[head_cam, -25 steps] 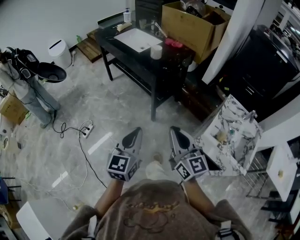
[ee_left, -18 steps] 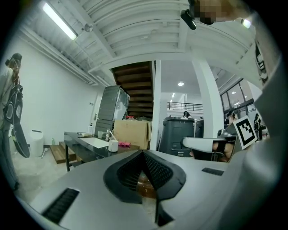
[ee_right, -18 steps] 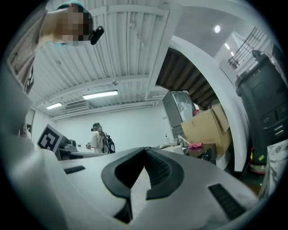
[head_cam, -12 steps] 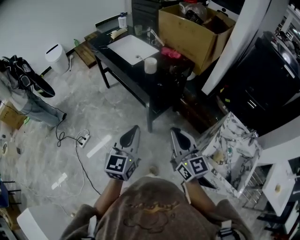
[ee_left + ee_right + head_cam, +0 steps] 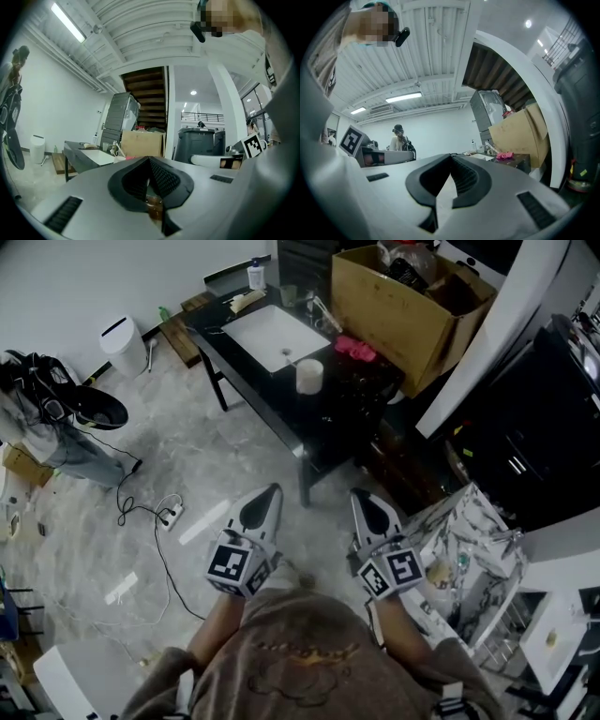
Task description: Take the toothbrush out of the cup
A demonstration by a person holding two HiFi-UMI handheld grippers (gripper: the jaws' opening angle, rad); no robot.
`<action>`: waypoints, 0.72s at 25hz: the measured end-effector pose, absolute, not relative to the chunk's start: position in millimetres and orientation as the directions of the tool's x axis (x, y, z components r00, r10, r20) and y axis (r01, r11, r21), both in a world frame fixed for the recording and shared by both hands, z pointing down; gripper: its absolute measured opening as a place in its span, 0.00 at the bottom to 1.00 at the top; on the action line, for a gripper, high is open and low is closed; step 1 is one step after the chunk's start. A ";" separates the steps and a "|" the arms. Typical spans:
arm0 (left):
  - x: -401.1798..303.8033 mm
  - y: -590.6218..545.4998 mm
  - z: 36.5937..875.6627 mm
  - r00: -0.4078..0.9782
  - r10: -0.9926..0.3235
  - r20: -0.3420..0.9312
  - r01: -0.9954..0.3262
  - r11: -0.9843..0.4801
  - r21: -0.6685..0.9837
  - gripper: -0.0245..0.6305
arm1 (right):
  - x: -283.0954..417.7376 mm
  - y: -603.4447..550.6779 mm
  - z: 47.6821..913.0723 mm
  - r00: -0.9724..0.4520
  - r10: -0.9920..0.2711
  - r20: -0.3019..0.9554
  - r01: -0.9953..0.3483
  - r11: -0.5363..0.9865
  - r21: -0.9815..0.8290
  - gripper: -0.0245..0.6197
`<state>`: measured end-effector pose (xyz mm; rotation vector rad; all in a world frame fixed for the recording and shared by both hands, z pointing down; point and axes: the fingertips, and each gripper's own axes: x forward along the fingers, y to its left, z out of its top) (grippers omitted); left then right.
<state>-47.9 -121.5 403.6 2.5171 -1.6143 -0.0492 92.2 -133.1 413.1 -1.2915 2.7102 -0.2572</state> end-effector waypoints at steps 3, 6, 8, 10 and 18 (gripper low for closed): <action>-51.1 -140.7 404.9 0.414 -0.909 0.053 -0.904 -0.403 0.143 0.04 | 92.5 -150.0 413.3 -0.617 -0.786 -0.041 -0.763 0.611 -0.213 0.05; -50.9 -164.7 405.7 0.427 -0.902 0.058 -0.899 -0.417 0.135 0.04 | 92.5 -168.3 414.1 -0.610 -0.792 -0.037 -0.769 0.603 -0.212 0.05; -50.8 -181.4 404.0 0.434 -0.899 0.059 -0.896 -0.425 0.131 0.04 | 92.6 -181.3 415.1 -0.604 -0.796 -0.034 -0.775 0.597 -0.206 0.05; -53.3 -199.5 403.7 0.439 -0.897 0.050 -0.894 -0.431 0.126 0.04 | 92.1 -195.9 416.4 -0.599 -0.800 -0.033 -0.779 0.592 -0.204 0.05; -66.0 -269.9 407.4 0.450 -0.891 0.052 -0.888 -0.441 0.133 0.04 | 76.7 -258.2 421.8 -0.593 -0.805 -0.020 -0.786 0.584 -0.202 0.05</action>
